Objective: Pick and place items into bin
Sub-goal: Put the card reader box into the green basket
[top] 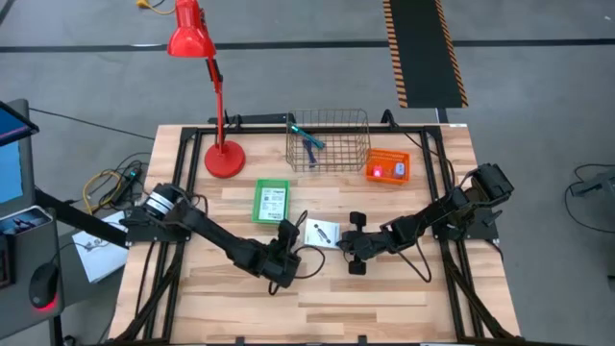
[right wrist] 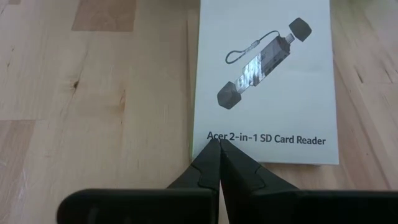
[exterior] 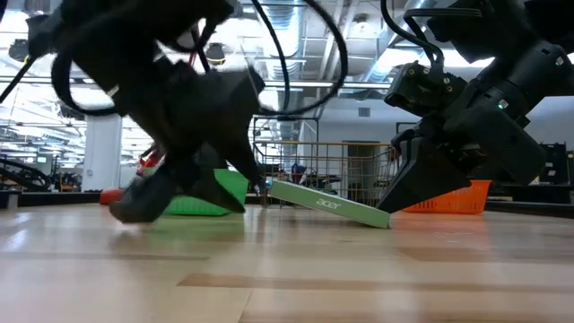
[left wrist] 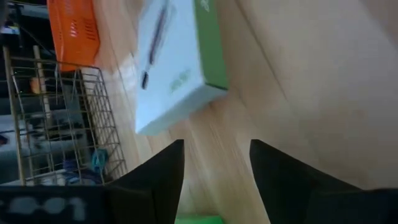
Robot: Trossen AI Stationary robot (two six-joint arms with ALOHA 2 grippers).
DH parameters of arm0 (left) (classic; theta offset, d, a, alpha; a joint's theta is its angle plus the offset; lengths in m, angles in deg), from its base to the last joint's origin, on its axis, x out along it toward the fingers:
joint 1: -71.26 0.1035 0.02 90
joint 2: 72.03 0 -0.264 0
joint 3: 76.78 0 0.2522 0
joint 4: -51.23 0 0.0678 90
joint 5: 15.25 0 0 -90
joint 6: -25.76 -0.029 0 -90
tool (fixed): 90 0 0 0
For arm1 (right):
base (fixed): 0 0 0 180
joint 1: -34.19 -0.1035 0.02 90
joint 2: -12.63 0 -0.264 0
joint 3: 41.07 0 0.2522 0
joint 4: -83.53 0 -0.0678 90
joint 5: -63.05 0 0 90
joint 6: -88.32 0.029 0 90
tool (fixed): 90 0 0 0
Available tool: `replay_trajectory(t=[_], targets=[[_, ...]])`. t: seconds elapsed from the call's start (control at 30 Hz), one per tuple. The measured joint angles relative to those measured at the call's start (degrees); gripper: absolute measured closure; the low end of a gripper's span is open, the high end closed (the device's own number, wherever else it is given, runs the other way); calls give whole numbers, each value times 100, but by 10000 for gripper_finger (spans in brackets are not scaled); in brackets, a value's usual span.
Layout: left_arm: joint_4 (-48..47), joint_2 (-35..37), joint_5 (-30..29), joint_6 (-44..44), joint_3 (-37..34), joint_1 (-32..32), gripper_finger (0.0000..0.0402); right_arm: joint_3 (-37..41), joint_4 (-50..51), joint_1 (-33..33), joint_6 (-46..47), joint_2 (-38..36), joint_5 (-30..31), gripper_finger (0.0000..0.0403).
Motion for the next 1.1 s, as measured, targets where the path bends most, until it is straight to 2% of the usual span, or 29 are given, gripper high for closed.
replay_trajectory(t=[0.23,0.4,1.1], targets=[[89,-299,-667,-327,31,-11,225,0,-2,0,-19,0,0,403],[383,-316,-821,-601,17,2,225,0,-4,1,-35,0,0,403],[1738,-360,-164,-2173,-7,247,225,4,-24,-1,-37,0,-18,403]])
